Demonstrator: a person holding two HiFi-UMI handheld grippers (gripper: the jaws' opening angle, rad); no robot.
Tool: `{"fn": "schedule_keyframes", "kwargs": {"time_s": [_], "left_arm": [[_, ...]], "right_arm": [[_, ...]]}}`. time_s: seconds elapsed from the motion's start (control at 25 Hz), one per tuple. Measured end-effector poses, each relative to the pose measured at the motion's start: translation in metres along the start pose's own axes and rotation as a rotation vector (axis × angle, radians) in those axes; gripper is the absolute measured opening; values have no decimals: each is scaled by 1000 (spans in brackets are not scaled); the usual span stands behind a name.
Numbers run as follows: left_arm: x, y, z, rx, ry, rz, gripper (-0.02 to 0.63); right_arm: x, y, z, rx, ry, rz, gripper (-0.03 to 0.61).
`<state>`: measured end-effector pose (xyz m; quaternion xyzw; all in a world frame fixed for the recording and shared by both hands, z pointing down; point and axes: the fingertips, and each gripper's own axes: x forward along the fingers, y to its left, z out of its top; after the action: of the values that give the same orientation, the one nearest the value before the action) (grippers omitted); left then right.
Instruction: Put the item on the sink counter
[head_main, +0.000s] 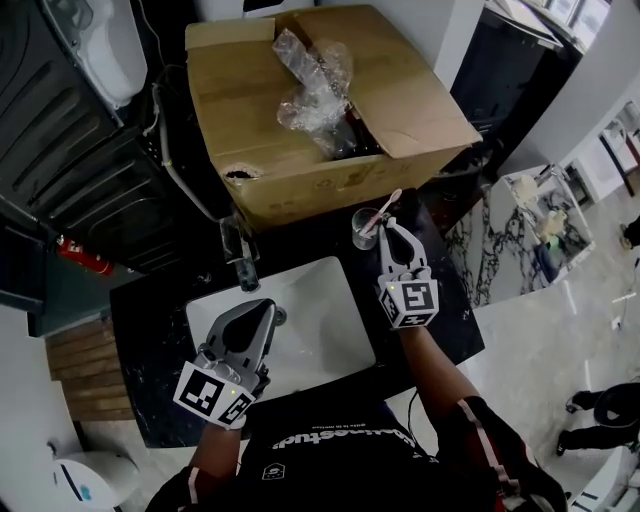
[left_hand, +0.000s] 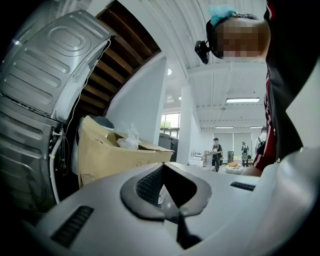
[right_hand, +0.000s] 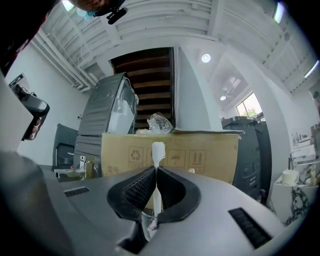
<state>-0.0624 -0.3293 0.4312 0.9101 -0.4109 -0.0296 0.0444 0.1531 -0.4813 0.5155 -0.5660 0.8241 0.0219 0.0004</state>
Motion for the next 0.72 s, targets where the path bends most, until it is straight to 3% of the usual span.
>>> {"fn": "schedule_keyframes", "kwargs": {"time_s": [0.36, 0.72], "left_arm": [[-1, 8, -10, -19, 23, 23, 15], [-16, 8, -4, -21, 9, 38, 15]], "right_arm": [[6, 3, -38, 12, 67, 12, 43], [2, 6, -46, 20, 136, 26, 44]]}}
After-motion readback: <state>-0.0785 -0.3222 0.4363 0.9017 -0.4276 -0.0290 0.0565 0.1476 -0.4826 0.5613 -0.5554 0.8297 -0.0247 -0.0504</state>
